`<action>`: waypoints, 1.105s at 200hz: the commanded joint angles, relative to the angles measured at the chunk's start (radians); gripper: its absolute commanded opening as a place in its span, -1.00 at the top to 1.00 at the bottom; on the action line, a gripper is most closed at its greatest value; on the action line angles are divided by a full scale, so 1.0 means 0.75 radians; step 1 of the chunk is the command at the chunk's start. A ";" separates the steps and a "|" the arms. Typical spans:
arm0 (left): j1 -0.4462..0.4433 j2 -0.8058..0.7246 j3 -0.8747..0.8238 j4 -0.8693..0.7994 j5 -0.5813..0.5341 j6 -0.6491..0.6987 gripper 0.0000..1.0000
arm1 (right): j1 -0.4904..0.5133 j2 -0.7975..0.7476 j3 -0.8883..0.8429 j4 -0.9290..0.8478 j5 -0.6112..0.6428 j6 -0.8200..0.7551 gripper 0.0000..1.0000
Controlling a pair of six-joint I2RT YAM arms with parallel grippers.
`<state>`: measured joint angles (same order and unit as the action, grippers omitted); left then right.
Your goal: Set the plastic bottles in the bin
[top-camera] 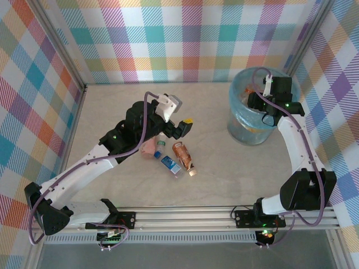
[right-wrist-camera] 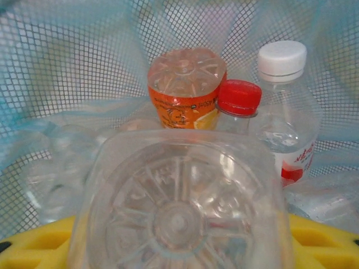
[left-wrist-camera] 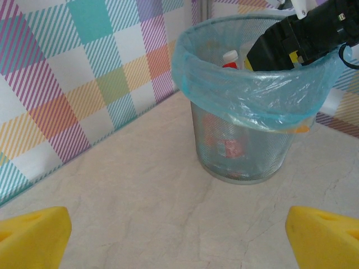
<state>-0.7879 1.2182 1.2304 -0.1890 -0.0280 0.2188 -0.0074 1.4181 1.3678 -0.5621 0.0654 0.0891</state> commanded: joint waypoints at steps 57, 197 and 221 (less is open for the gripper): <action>-0.019 0.030 0.015 0.012 0.014 0.005 -0.96 | -0.015 -0.182 0.154 -0.036 -0.021 0.061 -0.43; 0.071 0.107 0.040 -0.282 -0.360 -0.319 -0.92 | 0.004 -0.211 0.175 -0.085 -0.239 0.185 -0.11; 0.196 0.149 0.055 -0.419 -0.357 -0.494 -0.89 | 0.056 -0.280 0.205 -0.093 -0.218 0.171 -0.12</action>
<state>-0.7334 1.3052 1.2339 -0.3576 -0.2382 0.0242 0.0006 1.2938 1.4593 -0.6228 -0.0803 0.2062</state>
